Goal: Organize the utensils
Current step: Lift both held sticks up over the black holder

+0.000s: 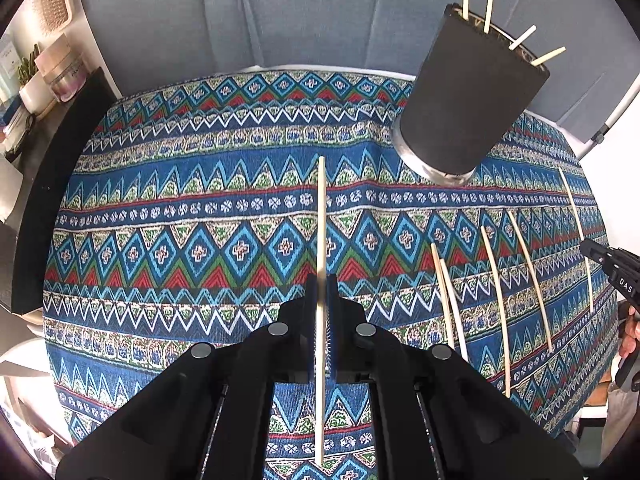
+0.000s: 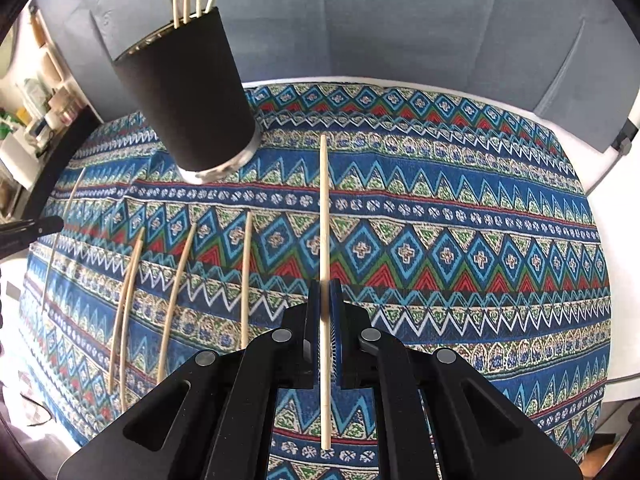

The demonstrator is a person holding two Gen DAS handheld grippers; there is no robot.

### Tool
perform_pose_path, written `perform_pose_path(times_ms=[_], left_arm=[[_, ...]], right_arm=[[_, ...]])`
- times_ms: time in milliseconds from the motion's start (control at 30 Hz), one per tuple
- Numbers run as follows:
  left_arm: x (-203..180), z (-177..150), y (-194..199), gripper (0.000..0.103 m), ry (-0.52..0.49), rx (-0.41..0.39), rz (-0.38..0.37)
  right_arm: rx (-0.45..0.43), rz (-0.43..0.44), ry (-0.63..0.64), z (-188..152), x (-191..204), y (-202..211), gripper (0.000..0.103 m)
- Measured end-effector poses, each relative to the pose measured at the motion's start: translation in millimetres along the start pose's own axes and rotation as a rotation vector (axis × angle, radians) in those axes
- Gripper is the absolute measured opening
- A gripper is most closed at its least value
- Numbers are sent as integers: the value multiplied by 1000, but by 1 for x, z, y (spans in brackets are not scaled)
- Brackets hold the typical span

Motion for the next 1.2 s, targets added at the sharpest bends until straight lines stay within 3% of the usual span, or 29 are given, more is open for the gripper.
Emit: perform_pose_path(times_ms=[433,633,933,1200], left_arm=[[-38,66,40,4,-67,-127,-23],[-60,96,62,4,-114,-188,-30],[-95,141,84,4,-141,-261,-113],[-122,186,89,4,-160,-351,-189]], right_arm=[[-211,107,3,84,39,61,5],[-262,127,35,113,53,77,5],[-343,169,30,150,64,95,5],[-471,271,-9,187,76,103,5]])
Point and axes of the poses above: each gripper's, at about its wrist camera, not at the fingertips, and y roughly against the way its jaws point, x to its left, z to its top, the point moved 10 cm from there along -y, roughly the way its jaws point, and after that the axes turned 7 degrees about -z, right-handed, at the moved point
